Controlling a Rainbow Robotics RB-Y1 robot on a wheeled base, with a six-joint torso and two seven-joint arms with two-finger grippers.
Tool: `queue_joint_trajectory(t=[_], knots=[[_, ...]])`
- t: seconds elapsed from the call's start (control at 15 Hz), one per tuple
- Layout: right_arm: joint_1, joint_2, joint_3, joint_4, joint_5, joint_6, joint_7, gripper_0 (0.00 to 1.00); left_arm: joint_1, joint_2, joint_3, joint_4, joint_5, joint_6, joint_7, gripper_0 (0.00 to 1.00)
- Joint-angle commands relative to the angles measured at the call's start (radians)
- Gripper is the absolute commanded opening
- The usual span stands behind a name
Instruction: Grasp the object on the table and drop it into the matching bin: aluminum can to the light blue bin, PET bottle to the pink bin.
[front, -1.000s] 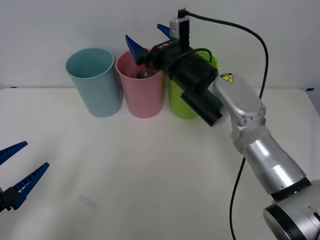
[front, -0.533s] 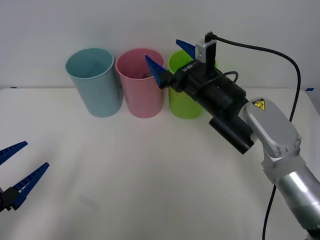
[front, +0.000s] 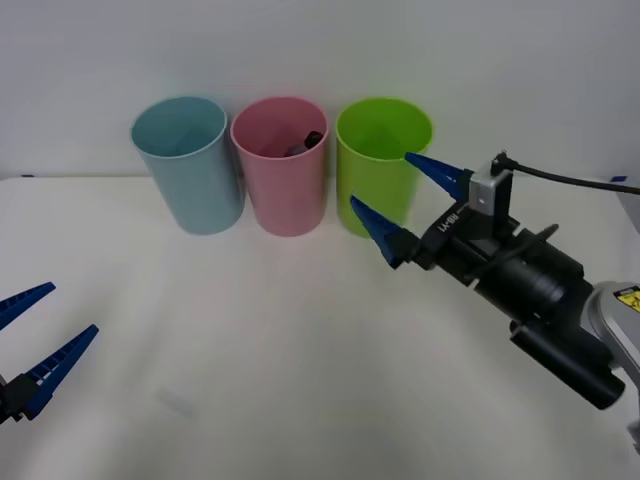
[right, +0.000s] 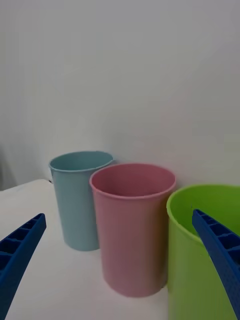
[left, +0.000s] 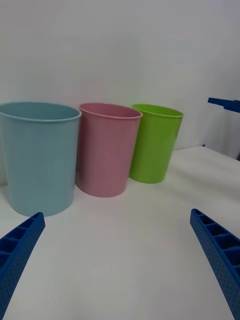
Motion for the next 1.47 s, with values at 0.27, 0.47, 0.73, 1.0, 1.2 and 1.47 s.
queue_joint_trajectory(t=[0.27,0.47,0.73,1.0,1.2,1.47], knots=[[0.209,0.032,-0.146,-0.051,0.0,-0.219,0.044,1.0,0.0,0.0,0.0,0.0,0.0,0.0,0.0,1.0],[0.301,0.058,-0.226,-0.051,0.0,-0.349,0.074,1.0,0.0,0.0,0.0,0.0,0.0,0.0,0.0,1.0],[0.404,0.084,-0.32,-0.051,-0.002,-0.47,0.178,1.0,0.0,0.0,0.0,0.0,0.0,0.0,0.0,1.0],[0.503,0.084,-0.389,-0.049,-0.043,-0.549,0.222,1.0,0.0,0.0,0.0,0.0,0.0,0.0,0.0,1.0],[0.568,0.084,-0.432,-0.048,-0.094,-0.567,0.245,1.0,0.0,0.0,0.0,0.0,0.0,0.0,0.0,1.0],[0.579,0.087,-0.478,0.023,-0.158,-0.621,0.279,1.0,0.0,0.0,0.0,0.0,0.0,0.0,0.0,1.0]])
